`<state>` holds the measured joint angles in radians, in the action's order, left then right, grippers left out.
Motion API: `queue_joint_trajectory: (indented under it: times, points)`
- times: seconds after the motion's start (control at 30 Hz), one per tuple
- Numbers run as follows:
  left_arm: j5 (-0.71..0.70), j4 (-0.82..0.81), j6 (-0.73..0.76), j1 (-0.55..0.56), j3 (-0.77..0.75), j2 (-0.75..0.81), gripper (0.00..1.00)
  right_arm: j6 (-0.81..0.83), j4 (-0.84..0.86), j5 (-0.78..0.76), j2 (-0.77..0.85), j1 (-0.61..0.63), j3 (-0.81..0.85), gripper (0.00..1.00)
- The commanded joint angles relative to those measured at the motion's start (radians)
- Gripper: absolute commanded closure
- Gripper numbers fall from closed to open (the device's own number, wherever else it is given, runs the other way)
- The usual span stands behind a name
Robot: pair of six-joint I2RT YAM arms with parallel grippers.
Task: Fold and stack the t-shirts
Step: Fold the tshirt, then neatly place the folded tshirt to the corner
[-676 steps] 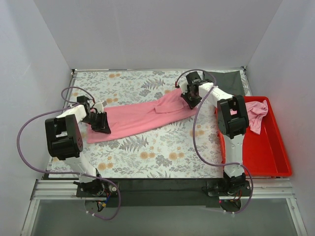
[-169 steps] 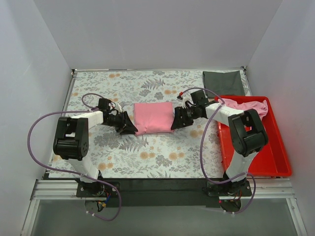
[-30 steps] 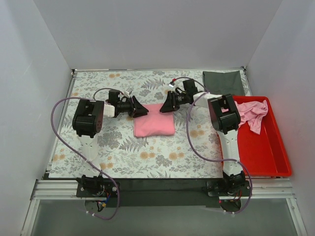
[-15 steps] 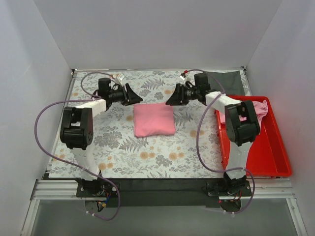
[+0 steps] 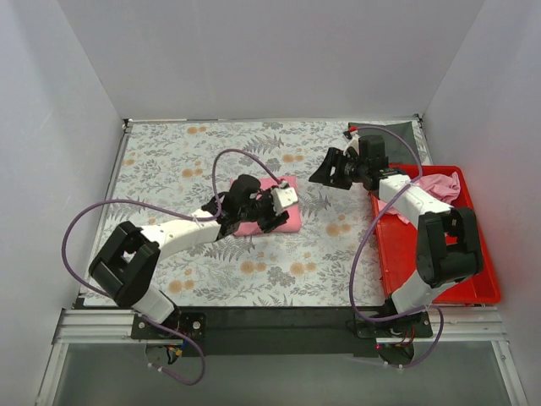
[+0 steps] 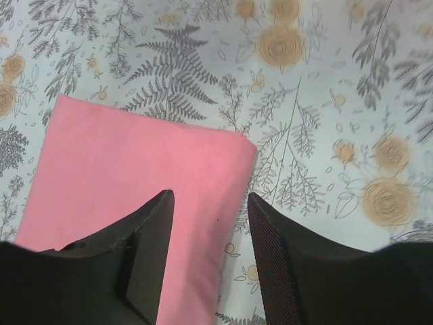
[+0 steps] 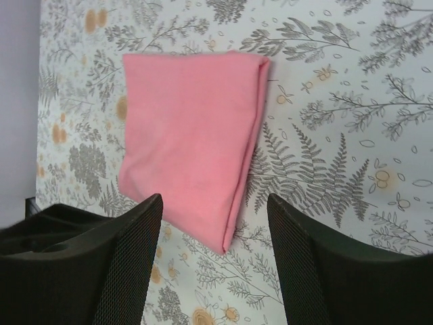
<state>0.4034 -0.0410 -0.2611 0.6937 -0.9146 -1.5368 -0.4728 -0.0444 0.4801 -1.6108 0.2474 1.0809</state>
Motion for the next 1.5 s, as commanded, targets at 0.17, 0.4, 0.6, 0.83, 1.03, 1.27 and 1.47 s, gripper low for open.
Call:
queue_joint_trajectory:
  times: [0.17,0.4,0.6,0.83,1.03,1.27,1.47]
  points:
    - [-0.198,-0.272,0.373,0.164,0.114,-0.092,0.52,-0.09,-0.031,-0.084,-0.009,-0.014,-0.016,0.3]
    - [-0.241,-0.43,0.454,0.216,0.16,-0.201,0.52,-0.13,-0.038,-0.06,-0.037,-0.016,-0.021,0.29]
    - [-0.268,-0.444,0.447,0.224,0.134,-0.293,0.57,-0.164,-0.034,-0.032,-0.06,-0.017,-0.041,0.28]
    - [-0.227,-0.484,0.375,0.213,0.146,-0.253,0.94,-0.224,0.007,-0.002,-0.11,-0.017,-0.062,0.24]
    - [-0.141,-0.425,0.304,0.17,0.099,-0.189,1.0,-0.319,0.115,0.057,-0.173,-0.002,-0.093,0.21]
    - [-0.104,-0.365,0.23,0.142,0.039,-0.163,1.0,-0.407,0.21,0.097,-0.224,0.038,-0.124,0.2]
    - [-0.09,-0.355,0.2,0.132,0.013,-0.171,1.0,-0.553,0.363,0.077,-0.271,0.073,-0.171,0.24]
